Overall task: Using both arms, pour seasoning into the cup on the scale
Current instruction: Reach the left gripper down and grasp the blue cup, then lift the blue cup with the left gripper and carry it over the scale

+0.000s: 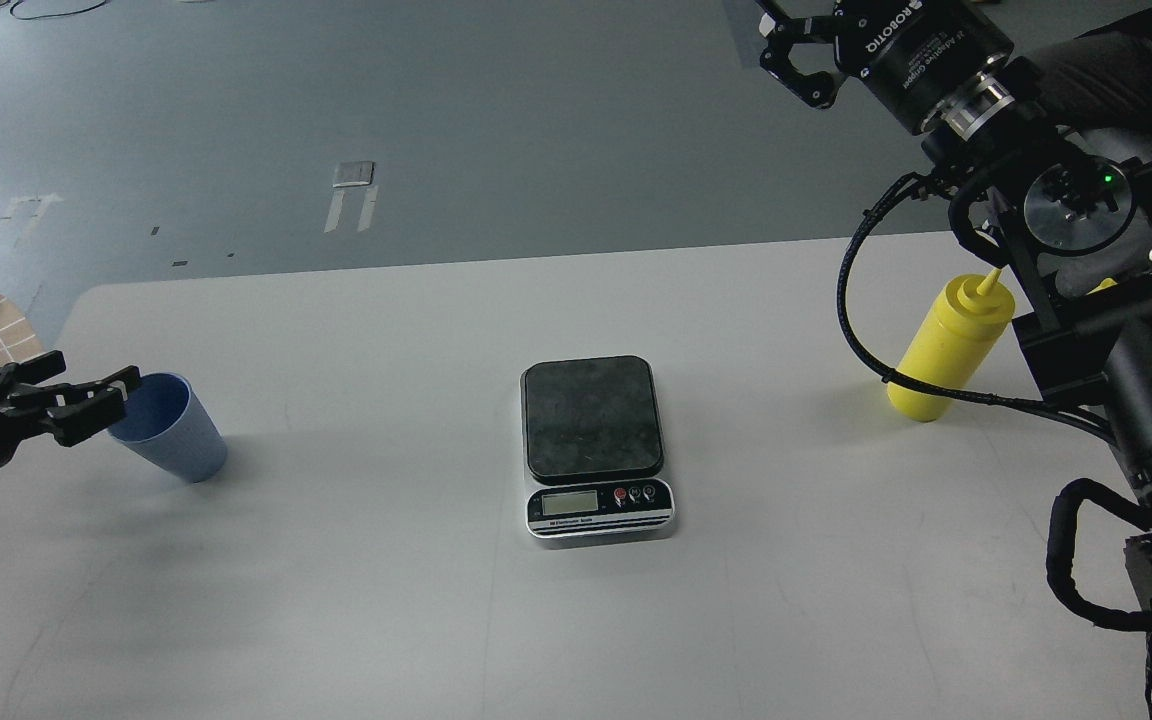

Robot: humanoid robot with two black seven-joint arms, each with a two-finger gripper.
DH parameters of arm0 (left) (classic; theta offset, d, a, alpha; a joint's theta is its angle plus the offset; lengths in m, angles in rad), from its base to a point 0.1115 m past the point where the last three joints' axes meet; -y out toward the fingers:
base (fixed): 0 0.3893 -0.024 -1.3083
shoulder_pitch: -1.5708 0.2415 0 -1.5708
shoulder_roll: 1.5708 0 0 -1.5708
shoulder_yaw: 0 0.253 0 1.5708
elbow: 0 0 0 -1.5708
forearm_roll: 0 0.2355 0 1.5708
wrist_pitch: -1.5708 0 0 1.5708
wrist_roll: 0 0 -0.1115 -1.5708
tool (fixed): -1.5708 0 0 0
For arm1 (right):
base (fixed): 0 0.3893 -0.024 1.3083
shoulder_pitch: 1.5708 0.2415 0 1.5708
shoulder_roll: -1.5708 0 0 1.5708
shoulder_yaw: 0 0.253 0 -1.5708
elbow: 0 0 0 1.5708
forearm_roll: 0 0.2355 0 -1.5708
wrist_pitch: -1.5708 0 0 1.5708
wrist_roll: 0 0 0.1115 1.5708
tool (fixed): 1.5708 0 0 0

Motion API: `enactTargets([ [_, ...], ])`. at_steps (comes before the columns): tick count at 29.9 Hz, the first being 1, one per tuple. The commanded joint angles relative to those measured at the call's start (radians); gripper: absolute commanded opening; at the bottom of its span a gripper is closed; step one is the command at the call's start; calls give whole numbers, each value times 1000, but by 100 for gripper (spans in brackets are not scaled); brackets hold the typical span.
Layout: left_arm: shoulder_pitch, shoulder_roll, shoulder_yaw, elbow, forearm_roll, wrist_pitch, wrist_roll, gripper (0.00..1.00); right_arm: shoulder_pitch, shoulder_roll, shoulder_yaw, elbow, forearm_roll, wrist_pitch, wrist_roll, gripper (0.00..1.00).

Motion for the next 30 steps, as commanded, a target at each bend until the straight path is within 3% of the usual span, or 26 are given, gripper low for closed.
enactTargets([
  [1,9,-13,-2,6,-4,-1,0,88,1,0,0,0,0,0,0,100],
  [8,26,-33,0,47,-27,-4,0,81,0,-2,0,0,0,0,0,100],
  [16,28,-80,0,112,-27,-5,0,58,0,-2,0,0,0,-1,0,100],
  [18,28,-88,-2,116,-30,-4,0,46,0,-2,0,0,0,-1,0,100],
  [20,29,-88,1,119,-39,-5,0,19,0,-2,0,0,0,-1,0,100],
  [21,31,-85,3,124,-34,-5,0,0,0,-2,0,0,0,-1,0,100],
  [30,-11,-86,31,138,-50,-30,0,0,0,-3,0,-2,-1,-3,0,100],
])
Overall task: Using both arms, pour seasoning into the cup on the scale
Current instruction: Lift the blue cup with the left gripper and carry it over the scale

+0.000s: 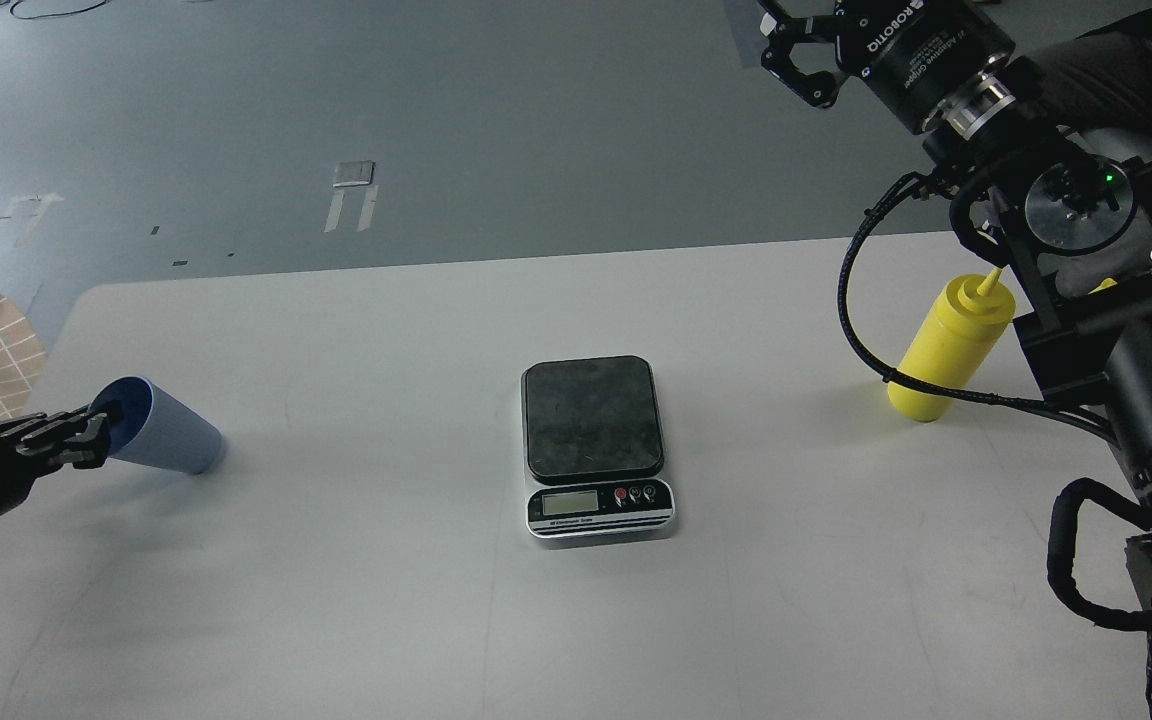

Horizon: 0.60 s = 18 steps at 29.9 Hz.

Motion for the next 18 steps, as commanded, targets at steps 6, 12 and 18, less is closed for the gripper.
enactTargets([
  [6,-206,-2,0,-12,-12,-32,0,0,0,0,0,0,0,-1,0,100],
  [12,-462,-92,6,-70,-10,-215,0,0,0,0,0,0,0,-1,0,100],
  [18,-570,-265,9,-151,-4,-348,0,0,0,-3,2,-1,0,-1,0,100],
])
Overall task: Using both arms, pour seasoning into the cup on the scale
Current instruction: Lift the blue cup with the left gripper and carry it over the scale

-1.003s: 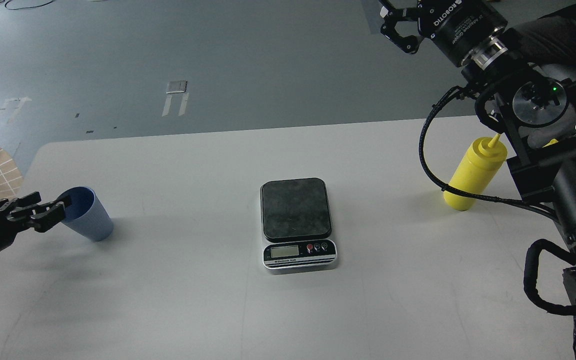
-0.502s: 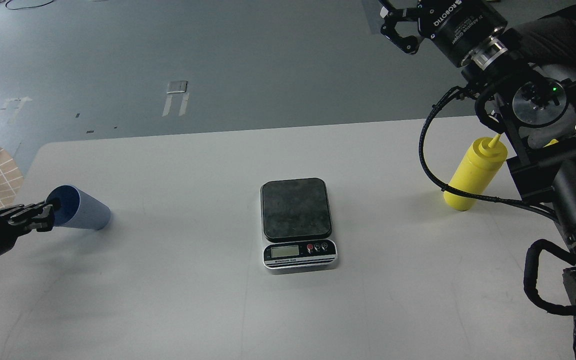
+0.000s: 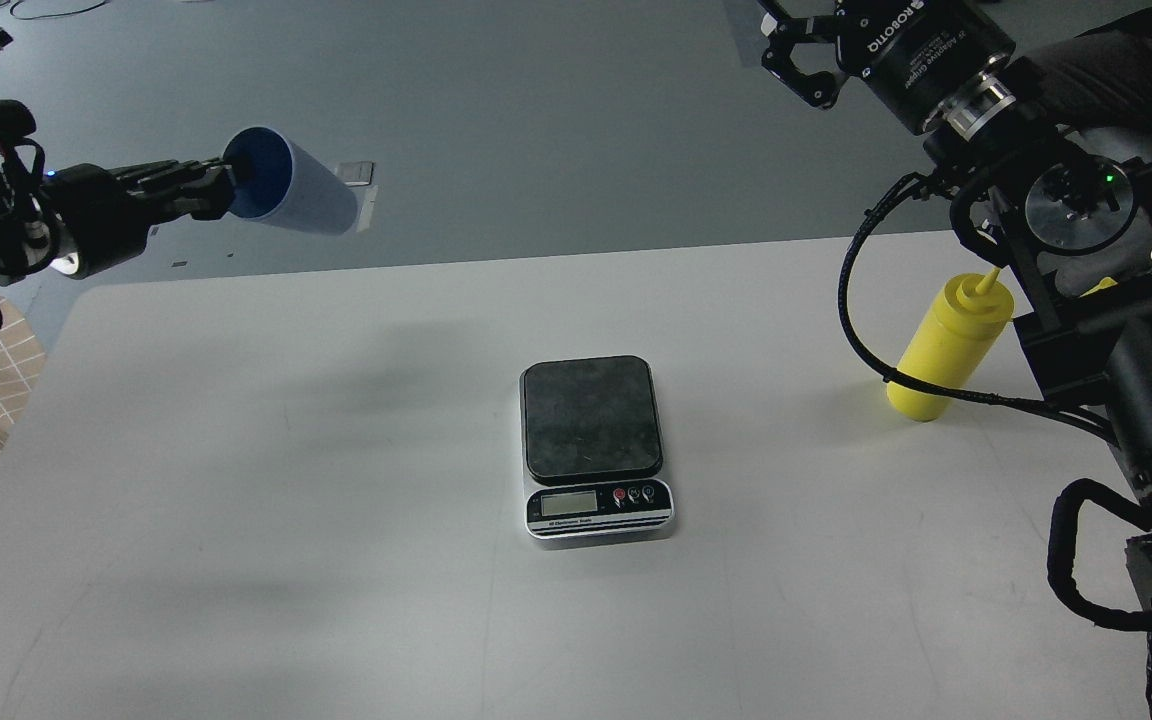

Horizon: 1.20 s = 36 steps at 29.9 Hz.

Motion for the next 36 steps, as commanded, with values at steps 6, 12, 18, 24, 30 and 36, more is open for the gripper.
enactTargets([
  [6,-138,-219,133,-40,26,-91,0,0,2,-9,1,-2,0,0,0,100],
  [12,-206,-316,261,-39,28,-92,0,0,0,-9,1,-2,0,0,0,100],
  [18,-209,-376,319,-36,81,-92,0,0,0,-9,1,-3,0,0,0,100],
  [24,-207,-391,382,-27,129,-92,0,0,2,-11,1,-3,-2,0,0,100],
  [30,-207,-393,401,-22,172,-87,0,0,-1,-17,1,-3,0,0,0,100],
  [36,-206,-393,401,-22,217,-89,0,0,-3,-17,1,-2,0,0,0,100],
])
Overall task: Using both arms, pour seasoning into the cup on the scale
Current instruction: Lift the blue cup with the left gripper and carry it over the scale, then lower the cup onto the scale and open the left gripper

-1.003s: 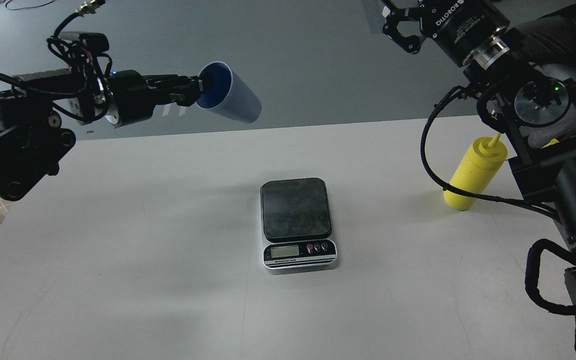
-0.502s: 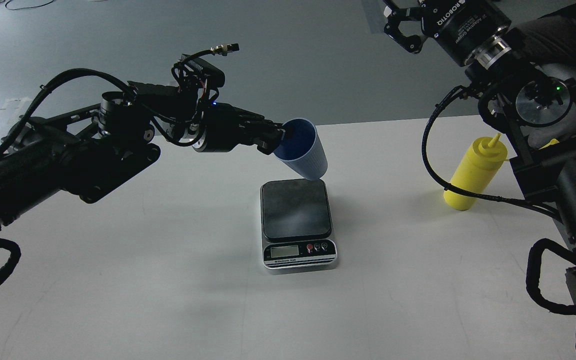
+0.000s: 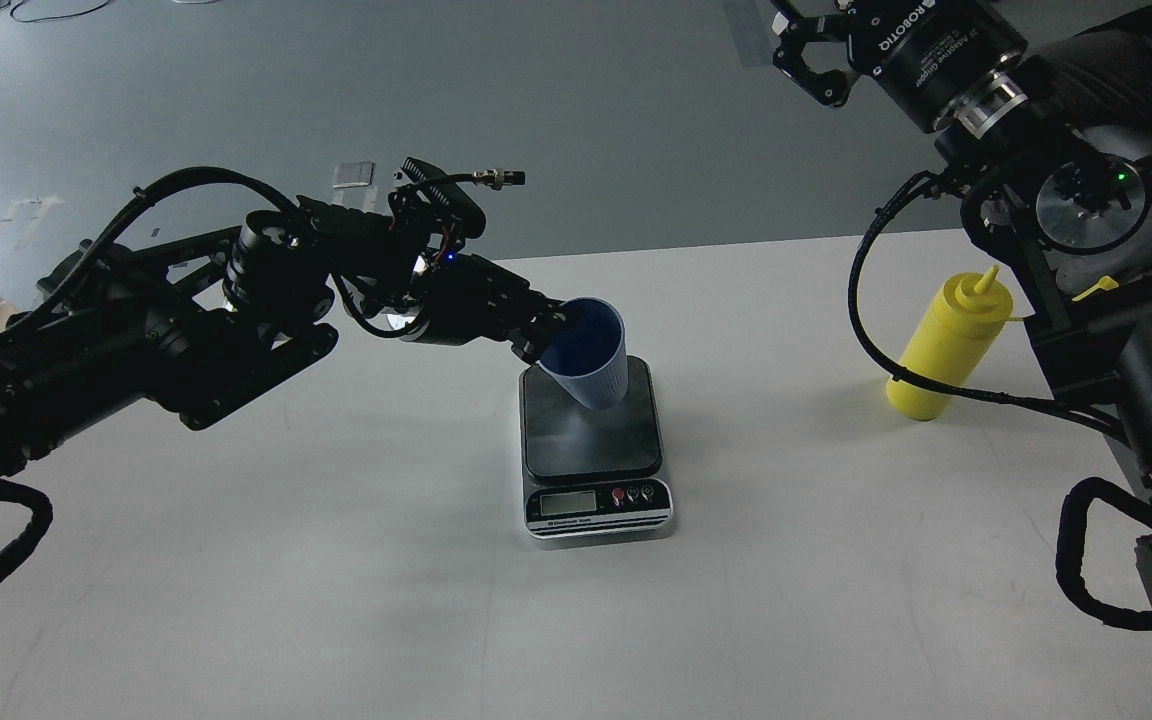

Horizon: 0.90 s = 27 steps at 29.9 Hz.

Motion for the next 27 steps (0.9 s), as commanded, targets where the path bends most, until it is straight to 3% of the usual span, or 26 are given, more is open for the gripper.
enactTargets([
  [1,7,0,0,0,8,-1,0,0,-1,0,0,1,0,0,0,100],
  [25,3,-6,34,11,3,-7,0,0,-1,0,0,1,0,0,0,100],
  [26,4,-6,34,11,2,-6,0,1,-1,0,0,0,0,0,0,100],
  [27,6,-8,32,11,2,-6,0,13,-1,0,0,1,0,0,0,100],
])
